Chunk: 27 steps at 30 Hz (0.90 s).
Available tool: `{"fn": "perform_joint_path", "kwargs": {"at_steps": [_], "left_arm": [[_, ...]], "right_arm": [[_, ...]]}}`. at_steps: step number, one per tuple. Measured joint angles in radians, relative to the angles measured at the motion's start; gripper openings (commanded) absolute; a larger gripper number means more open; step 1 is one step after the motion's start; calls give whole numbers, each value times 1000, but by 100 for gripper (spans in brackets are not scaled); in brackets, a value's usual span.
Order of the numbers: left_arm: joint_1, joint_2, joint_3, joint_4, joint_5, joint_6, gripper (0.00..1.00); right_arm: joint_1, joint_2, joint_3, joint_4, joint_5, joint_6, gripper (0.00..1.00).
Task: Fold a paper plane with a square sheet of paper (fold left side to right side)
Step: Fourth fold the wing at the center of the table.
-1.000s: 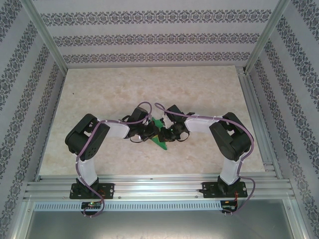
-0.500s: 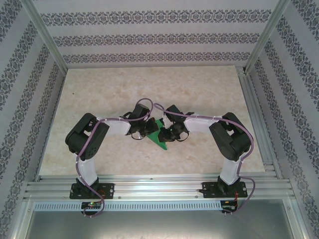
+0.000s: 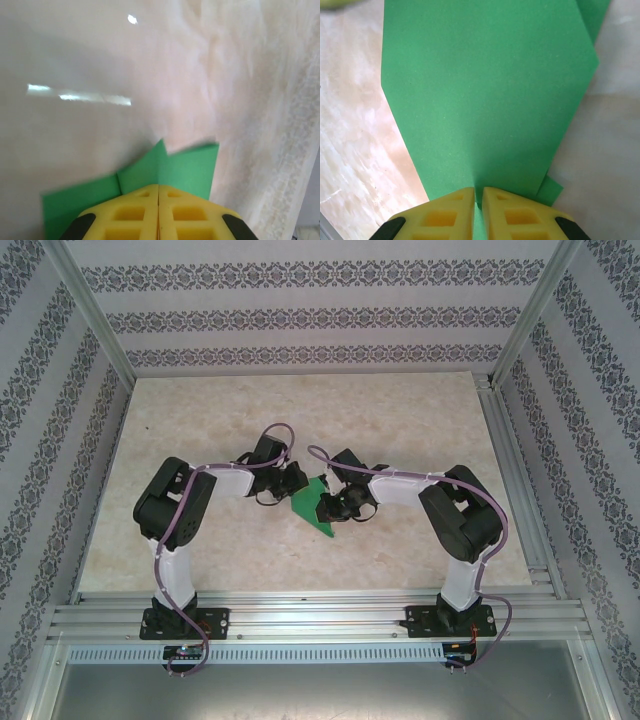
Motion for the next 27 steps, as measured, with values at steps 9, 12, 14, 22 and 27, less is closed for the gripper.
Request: {"fn": "perform_joint_path", "kwargs": {"at_steps": [9,12,14,22,27], "left_arm": [[116,60,113,-23,-66,52,12],[158,34,112,-55,-89,88,13],[168,-19,100,-80,-90,113,13],[24,-307,-5,-57,-32,131,11],[-91,-216,-41,-41,-20,97,10]], "right_arm": [[0,0,0,-6,-1,0,15],[0,0,0,-7,-1,0,15],[0,0,0,-7,-1,0,15],[0,0,0,-6,-1,1,15],[0,3,5,-10,-1,1,15]]}}
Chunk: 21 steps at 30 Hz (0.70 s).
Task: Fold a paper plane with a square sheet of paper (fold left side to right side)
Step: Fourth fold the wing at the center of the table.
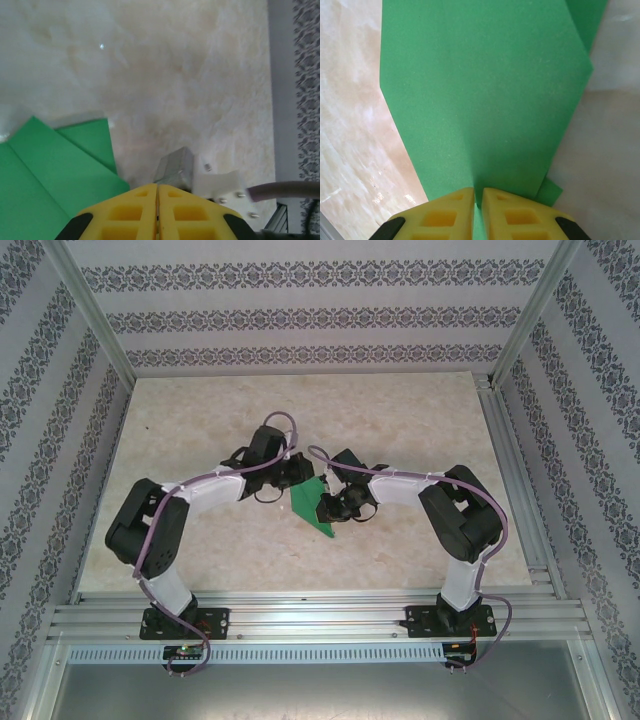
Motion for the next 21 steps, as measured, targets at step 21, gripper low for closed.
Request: {"fn": "perform_joint_path", "kwargs": {"at_steps": [21], "left_arm": [[-30,201,-1,78,40,-39,9]], "right_arm": [[6,-76,11,-76,10,8,20]]}}
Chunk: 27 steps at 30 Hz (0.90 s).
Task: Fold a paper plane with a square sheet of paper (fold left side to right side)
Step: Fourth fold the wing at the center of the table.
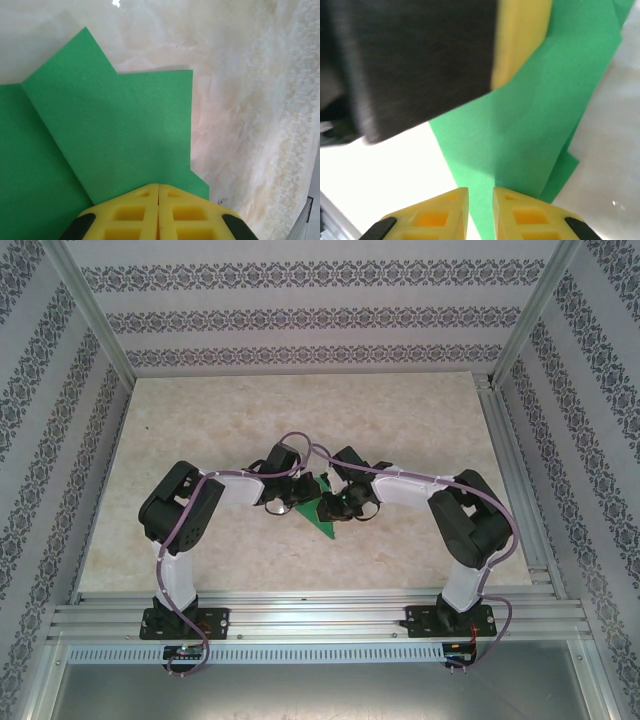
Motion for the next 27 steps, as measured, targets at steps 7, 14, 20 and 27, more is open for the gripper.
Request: {"fn": "perform_joint_path", "kwargs": {"at_steps": [7,14,20,27], "left_arm": [[0,0,-5,11,0,-2,9],[0,0,-5,11,-1,-2,9],[0,0,-5,10,-2,-2,8],[-1,0,-3,6,-5,0,8]], "right_arm": [[1,-32,2,2,-23,23,18],[20,22,-13,31,-30,38,18],[20,38,-38,36,-21,37,18],[20,19,-74,78,-22,38,18]]}}
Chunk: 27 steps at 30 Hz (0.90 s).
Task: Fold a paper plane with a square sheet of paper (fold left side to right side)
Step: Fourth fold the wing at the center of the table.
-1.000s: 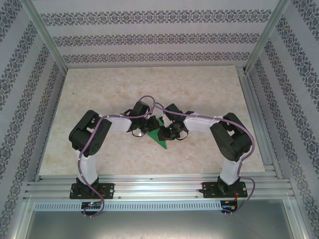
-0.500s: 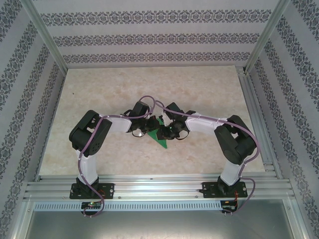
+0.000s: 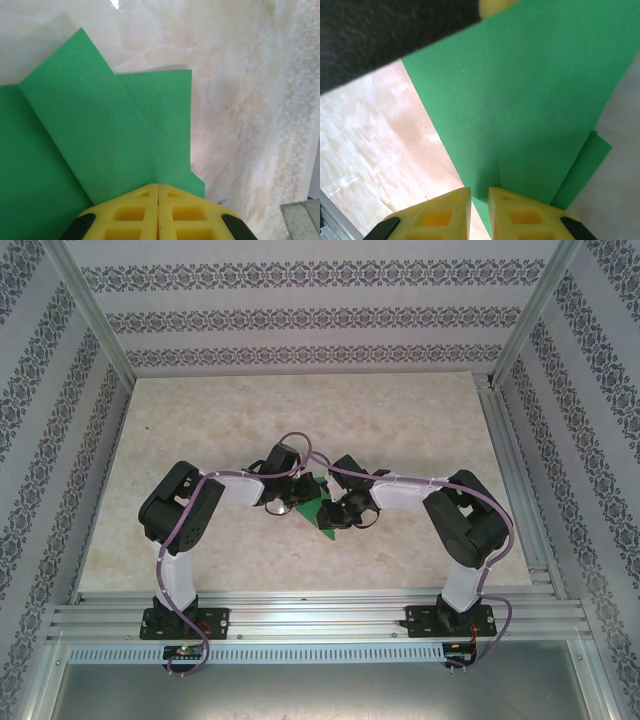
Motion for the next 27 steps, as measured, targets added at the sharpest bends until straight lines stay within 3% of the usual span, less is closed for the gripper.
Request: {"fn": "perform_joint_path", "kwargs": {"at_steps": [19,27], "left_arm": [[-6,10,22,-20,-3,2,8],[-6,10,22,-20,-3,2,8]], "right_arm": [[-1,-116,-162,104,5,34,17],[3,-168,-209,56,4,40,15]]}}
